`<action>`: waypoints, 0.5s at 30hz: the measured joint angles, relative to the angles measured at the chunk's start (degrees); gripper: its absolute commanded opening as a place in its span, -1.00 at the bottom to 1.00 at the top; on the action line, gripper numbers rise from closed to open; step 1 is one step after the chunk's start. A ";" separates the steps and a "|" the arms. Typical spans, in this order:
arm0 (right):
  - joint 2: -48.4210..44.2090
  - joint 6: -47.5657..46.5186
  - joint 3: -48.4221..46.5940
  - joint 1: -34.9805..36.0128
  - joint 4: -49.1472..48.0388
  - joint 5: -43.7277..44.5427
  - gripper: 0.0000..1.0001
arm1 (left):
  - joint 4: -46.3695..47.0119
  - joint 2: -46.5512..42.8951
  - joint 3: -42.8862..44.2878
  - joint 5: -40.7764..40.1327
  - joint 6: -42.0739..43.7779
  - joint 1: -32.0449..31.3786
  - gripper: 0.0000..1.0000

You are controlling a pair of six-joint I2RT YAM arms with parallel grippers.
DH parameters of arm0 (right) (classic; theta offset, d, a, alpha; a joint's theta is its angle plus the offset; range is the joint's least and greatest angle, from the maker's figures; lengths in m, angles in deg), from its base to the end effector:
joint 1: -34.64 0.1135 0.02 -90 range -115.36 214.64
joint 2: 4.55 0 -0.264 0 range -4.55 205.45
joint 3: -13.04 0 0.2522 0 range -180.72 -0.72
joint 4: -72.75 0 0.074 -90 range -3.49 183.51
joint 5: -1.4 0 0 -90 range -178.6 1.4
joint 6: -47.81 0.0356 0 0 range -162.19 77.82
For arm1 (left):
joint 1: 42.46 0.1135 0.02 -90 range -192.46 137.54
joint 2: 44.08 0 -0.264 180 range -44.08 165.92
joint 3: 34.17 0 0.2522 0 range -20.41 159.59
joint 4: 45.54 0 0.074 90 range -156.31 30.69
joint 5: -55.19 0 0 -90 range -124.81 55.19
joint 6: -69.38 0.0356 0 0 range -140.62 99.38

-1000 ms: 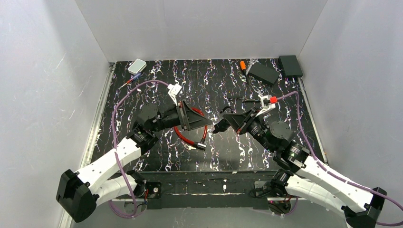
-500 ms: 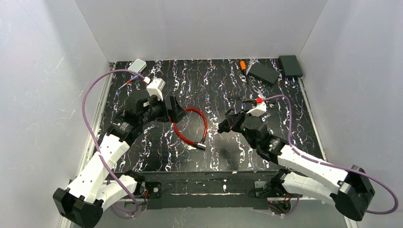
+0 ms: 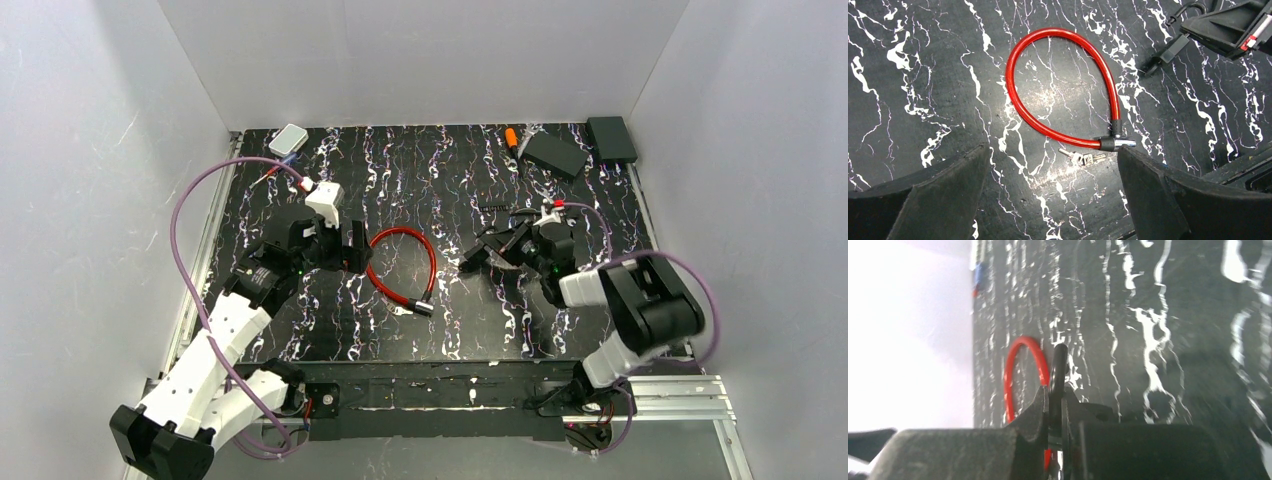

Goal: Unlock with the key

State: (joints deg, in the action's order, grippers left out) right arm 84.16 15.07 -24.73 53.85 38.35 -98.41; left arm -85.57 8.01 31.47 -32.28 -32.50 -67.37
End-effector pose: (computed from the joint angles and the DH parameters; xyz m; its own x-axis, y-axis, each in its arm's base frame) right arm 0.2601 0.0970 0.1505 -0.5478 0.6868 -0.4776 -0.0326 0.5530 0.8326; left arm 0.1817 -0.0861 0.3320 -0.4897 0.0007 -0.8719 0.3636 0.9091 -0.2035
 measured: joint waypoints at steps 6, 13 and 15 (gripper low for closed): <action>17.33 9.46 -1.60 -5.70 -21.99 -15.41 -0.88 | -0.81 1.31 0.00 0.09 0.13 0.00 0.92; 19.39 8.59 -3.52 -7.98 -21.62 -18.16 -0.21 | -0.87 2.08 0.00 0.22 0.35 0.00 0.91; 18.27 5.09 -5.68 -7.98 -15.78 -17.57 0.19 | -0.85 2.08 0.00 0.22 0.39 0.00 0.91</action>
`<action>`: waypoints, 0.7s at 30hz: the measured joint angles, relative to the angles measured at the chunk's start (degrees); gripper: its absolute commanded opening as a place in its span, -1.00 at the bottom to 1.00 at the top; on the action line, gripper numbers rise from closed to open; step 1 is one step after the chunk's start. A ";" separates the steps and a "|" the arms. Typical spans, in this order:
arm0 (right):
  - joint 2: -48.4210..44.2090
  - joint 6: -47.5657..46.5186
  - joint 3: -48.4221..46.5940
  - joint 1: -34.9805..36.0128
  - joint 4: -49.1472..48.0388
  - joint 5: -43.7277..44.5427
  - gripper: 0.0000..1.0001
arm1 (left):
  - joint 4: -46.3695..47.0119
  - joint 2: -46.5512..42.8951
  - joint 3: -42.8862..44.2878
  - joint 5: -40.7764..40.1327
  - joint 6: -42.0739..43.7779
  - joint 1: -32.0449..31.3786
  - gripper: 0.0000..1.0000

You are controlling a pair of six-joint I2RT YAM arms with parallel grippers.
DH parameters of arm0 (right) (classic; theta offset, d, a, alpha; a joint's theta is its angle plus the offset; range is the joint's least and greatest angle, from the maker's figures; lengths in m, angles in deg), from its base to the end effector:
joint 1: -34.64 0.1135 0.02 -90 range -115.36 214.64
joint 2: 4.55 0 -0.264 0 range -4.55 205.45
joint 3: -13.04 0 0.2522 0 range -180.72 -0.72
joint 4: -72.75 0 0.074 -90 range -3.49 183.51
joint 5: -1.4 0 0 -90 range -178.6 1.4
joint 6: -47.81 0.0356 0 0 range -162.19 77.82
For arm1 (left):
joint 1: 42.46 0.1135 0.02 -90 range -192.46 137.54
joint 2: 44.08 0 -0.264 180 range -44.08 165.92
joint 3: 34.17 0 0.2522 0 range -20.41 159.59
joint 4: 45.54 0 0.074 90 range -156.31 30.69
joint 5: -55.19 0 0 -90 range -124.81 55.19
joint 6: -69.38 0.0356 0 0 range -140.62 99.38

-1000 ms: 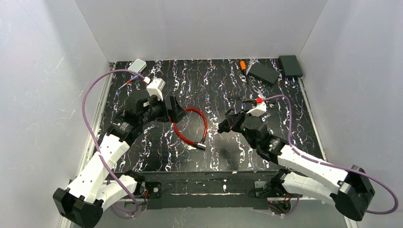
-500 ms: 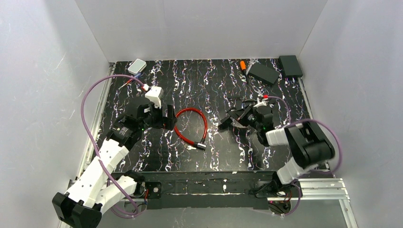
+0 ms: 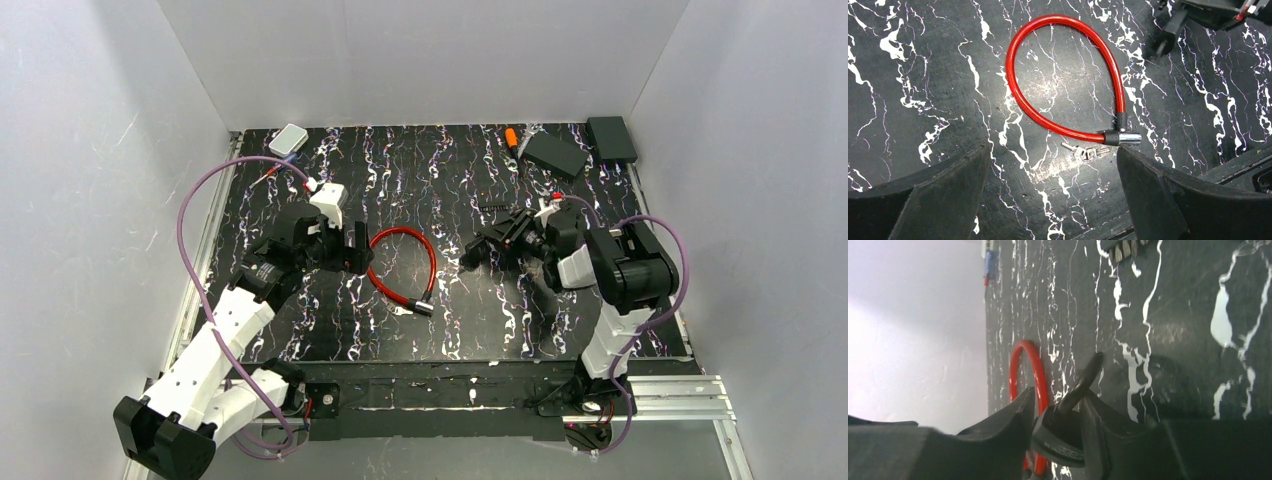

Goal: Unlock with the key

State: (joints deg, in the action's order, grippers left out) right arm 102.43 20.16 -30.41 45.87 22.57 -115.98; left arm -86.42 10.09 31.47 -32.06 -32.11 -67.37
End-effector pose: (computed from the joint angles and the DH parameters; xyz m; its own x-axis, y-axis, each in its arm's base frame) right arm 0.3031 0.0769 0.1158 -0.6471 0.6734 -0.3575 -0.0833 0.4036 0.9111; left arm 0.1880 -0.0892 0.3239 -0.5278 0.0257 -0.8490 0.3607 0.9117 -0.1966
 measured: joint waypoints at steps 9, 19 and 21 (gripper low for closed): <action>-1.77 -11.76 -13.84 0.04 23.82 4.28 0.96 | -0.04 0.13 0.00 0.00 0.42 0.00 0.90; -11.89 -22.40 -20.50 1.14 48.35 14.21 0.92 | -0.37 0.44 0.00 -0.15 0.81 0.00 0.87; -15.52 -24.22 -20.50 2.78 51.49 16.48 0.91 | -0.37 0.44 0.00 -0.28 0.85 0.00 0.86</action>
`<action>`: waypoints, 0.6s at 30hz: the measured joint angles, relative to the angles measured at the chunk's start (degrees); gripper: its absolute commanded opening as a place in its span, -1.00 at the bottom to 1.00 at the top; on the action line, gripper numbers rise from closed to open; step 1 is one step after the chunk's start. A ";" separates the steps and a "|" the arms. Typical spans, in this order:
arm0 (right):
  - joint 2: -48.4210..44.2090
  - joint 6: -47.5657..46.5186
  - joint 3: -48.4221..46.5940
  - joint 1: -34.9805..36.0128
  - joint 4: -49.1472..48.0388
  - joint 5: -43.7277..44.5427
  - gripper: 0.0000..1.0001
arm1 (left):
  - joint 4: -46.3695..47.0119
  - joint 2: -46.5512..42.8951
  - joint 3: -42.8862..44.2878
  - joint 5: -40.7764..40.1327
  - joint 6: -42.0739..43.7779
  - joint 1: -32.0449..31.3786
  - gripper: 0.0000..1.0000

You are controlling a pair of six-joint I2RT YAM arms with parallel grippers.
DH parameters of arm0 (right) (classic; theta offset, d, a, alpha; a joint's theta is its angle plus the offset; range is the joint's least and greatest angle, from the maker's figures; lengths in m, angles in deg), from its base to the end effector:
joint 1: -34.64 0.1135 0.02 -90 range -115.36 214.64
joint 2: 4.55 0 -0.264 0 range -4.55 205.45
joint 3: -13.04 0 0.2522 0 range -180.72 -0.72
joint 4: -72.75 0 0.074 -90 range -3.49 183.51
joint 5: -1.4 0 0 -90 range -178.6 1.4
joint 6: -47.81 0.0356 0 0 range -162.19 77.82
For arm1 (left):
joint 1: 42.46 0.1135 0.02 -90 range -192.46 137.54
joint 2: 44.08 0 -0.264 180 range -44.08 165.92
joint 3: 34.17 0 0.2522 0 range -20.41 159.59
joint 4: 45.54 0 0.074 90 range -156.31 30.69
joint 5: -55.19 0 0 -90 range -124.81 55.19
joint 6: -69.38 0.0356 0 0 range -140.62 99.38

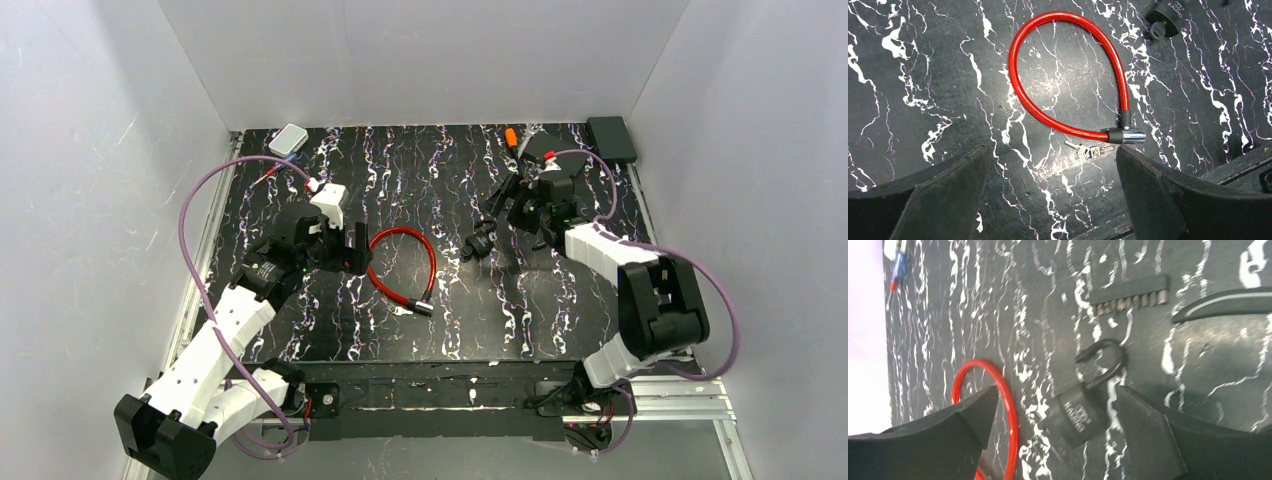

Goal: Unlock with the key

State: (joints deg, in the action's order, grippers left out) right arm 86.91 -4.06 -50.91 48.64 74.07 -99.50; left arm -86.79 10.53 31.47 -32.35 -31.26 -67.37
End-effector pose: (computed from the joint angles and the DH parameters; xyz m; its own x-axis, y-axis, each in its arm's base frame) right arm 0.3340 0.0902 0.2084 -0.6140 0.4718 -0.6328 -0.0244 0.7900 0.6126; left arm 0.1892 -0.0896 0.3218 -0.5326 0.0439 -0.8453 0.3623 0.9143 -0.1808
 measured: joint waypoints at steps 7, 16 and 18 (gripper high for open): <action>-9.20 -7.26 -0.02 13.68 10.21 9.97 0.86 | -0.04 -0.02 0.00 -0.50 -0.02 0.00 0.84; -16.28 -18.88 0.00 26.23 15.17 11.67 0.85 | -1.07 -1.62 0.00 -4.39 -0.07 0.00 0.81; -16.26 -21.18 -0.02 27.45 15.19 9.88 0.84 | -1.36 -1.99 0.00 -5.73 -0.07 0.00 0.80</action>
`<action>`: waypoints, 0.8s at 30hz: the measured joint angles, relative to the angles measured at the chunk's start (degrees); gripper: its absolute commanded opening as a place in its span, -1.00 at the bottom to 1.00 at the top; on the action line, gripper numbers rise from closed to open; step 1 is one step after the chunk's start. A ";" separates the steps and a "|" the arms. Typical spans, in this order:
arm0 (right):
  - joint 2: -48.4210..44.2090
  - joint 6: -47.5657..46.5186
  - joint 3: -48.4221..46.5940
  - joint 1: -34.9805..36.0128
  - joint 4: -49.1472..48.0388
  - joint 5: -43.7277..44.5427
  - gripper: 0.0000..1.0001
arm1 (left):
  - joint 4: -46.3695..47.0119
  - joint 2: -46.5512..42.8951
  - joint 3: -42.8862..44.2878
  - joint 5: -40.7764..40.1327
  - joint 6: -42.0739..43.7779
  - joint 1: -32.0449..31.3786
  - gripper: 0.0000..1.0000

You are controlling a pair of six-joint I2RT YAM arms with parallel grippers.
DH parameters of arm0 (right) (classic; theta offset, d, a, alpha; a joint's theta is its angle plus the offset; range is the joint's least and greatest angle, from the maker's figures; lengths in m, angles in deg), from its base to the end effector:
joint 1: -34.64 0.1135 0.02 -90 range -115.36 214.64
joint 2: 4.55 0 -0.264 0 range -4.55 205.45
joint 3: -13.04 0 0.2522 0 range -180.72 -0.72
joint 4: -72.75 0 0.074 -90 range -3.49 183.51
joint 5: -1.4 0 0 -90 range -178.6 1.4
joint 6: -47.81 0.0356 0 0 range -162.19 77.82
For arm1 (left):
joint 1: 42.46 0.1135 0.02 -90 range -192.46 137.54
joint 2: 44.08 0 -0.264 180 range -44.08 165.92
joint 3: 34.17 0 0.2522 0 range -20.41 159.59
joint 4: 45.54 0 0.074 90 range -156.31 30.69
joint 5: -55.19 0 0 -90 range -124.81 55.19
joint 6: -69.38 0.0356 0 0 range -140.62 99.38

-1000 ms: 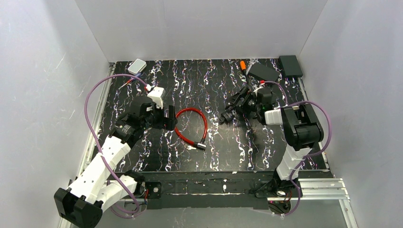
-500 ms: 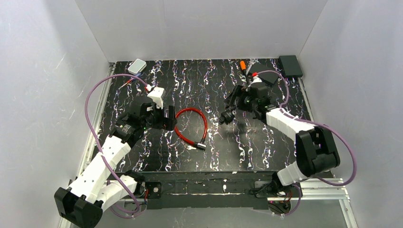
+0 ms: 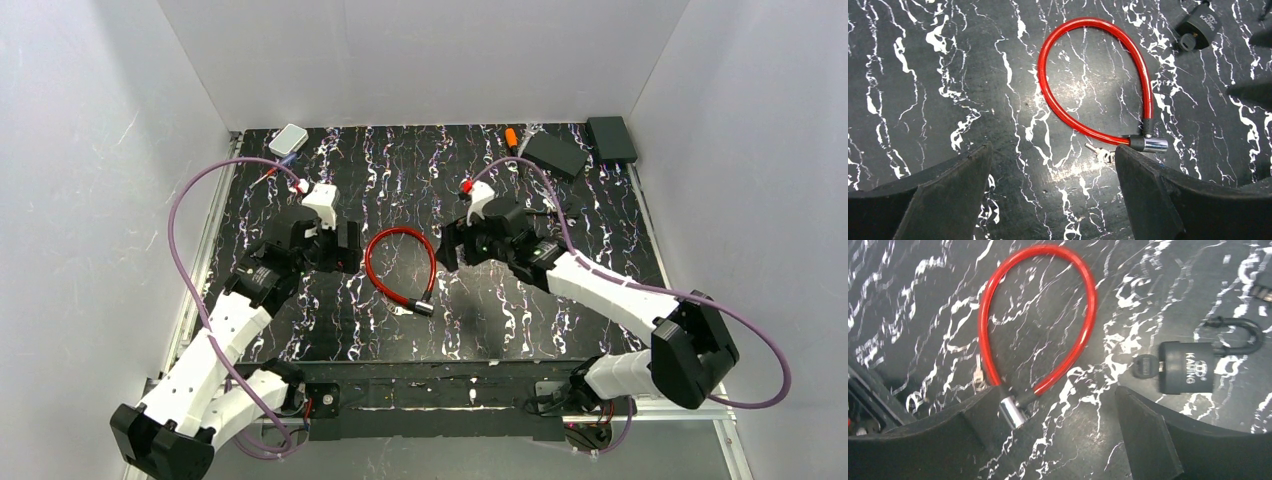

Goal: Unlock with the key

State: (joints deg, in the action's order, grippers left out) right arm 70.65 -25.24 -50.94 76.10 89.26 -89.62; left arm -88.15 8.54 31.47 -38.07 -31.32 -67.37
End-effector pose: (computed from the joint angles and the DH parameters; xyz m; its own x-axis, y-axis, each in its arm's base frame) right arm 0.2221 0.1971 0.2687 -0.5300 -0.0793 -0.8443 -0.5429 0.7966 0.2660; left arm 0.1829 -0.0827 0.3260 -0.5098 0.0324 -0.8597 0.2860 0.9488 -0.1339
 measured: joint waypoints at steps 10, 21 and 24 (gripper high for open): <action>12.44 -11.39 -7.28 13.16 5.53 2.08 0.76 | -1.11 -2.67 0.00 -7.23 0.00 0.00 0.81; 22.03 -14.67 -11.32 18.08 8.50 4.85 0.62 | -1.25 -3.39 0.00 -9.42 0.02 0.00 0.81; 25.09 -14.78 -12.68 19.87 9.42 6.27 0.45 | -1.25 -3.39 0.00 -9.44 0.02 0.00 0.81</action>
State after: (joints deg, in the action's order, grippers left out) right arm 95.74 -40.01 -63.61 95.96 98.68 -83.35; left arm -89.39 5.15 31.47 -47.52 -31.30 -67.37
